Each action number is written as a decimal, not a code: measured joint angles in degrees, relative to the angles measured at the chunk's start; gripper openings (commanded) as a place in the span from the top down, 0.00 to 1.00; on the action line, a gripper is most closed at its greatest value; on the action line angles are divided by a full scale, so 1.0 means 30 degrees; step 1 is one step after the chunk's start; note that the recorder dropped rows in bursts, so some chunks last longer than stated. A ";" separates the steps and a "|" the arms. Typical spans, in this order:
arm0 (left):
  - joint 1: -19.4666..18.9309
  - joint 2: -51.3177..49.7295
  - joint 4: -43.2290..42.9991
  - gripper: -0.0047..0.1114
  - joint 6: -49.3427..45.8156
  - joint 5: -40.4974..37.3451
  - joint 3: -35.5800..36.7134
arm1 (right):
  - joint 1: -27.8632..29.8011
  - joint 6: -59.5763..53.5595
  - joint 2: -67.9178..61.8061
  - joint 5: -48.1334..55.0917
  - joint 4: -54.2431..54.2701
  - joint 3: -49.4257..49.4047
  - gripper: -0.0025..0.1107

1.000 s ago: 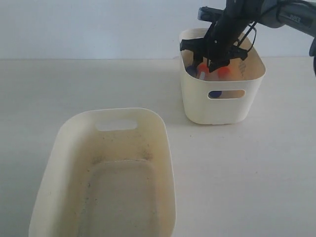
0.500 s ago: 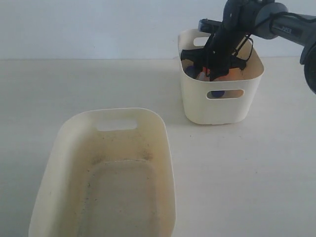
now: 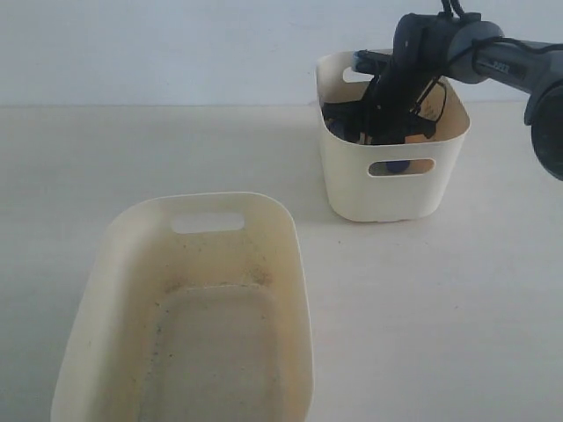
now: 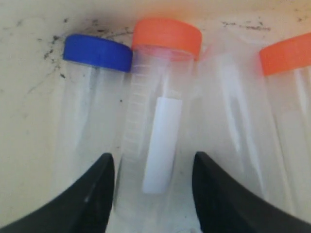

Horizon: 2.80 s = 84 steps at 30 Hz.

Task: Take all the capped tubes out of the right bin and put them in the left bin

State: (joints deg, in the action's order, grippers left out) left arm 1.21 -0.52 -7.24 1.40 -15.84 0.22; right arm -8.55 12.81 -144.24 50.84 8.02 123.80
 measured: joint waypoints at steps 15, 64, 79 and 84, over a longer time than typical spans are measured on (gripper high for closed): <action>0.0000 0.0000 0.0000 0.92 0.0000 0.0000 0.0000 | 0.0000 0.0047 0.0566 0.1052 -0.0044 0.0007 0.98; 0.0000 0.0000 0.0000 0.92 0.0000 0.0000 0.0000 | -1.3502 0.1257 2.0404 -1.1428 0.4495 -2.3635 0.78; 0.0000 0.0000 0.0000 0.92 0.0000 0.0000 0.0000 | -0.1134 -0.3266 1.1632 -0.2507 0.1888 -0.9637 0.98; 0.0000 0.0000 0.0000 0.92 0.0000 0.0000 0.0000 | 0.0884 -0.6411 0.7397 -0.1243 0.7521 -0.6550 0.97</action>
State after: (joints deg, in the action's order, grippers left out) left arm 1.21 -0.52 -7.24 1.40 -15.84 0.22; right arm -5.90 -6.43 -122.05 47.11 30.59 104.16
